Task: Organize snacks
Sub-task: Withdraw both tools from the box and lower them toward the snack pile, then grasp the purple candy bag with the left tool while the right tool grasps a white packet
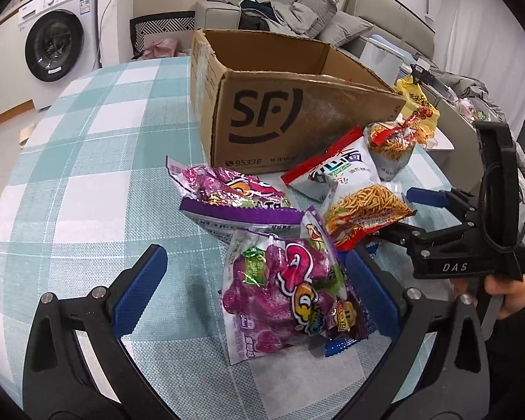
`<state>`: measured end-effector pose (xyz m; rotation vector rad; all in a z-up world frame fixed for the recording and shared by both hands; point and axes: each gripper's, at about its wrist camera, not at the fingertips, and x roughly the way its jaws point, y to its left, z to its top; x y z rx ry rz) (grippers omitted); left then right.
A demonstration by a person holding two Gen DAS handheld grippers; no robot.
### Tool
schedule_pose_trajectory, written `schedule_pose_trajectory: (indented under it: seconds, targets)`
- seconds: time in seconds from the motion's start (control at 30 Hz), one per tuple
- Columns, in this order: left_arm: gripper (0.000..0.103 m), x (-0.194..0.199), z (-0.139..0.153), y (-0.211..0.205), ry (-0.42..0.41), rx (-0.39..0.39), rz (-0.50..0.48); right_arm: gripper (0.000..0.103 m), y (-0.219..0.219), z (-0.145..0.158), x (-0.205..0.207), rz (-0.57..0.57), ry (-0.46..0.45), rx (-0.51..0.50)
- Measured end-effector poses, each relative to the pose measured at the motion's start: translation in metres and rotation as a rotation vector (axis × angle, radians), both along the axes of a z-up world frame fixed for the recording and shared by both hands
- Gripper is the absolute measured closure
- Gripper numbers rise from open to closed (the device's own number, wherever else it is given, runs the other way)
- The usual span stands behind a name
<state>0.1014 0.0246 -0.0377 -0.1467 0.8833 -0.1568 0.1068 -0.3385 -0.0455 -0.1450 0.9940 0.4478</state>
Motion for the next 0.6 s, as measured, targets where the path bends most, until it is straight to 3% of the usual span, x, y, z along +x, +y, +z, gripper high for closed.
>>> schedule_pose_trajectory:
  seconds: [0.27,0.5,0.6]
  targets:
    - [0.001,0.003,-0.010,-0.005,0.037,-0.003,-0.031,0.000,-0.025,0.003,0.012,-0.012,0.033,0.001]
    - [0.002,0.006,-0.019,-0.002,0.063,-0.025,-0.037,0.001,-0.019,0.007,0.007,0.001,0.010,0.035]
    - [0.014,0.007,-0.021,-0.002,0.068,-0.040,-0.050,0.005,-0.015,0.007,0.004,0.010,0.003,0.033]
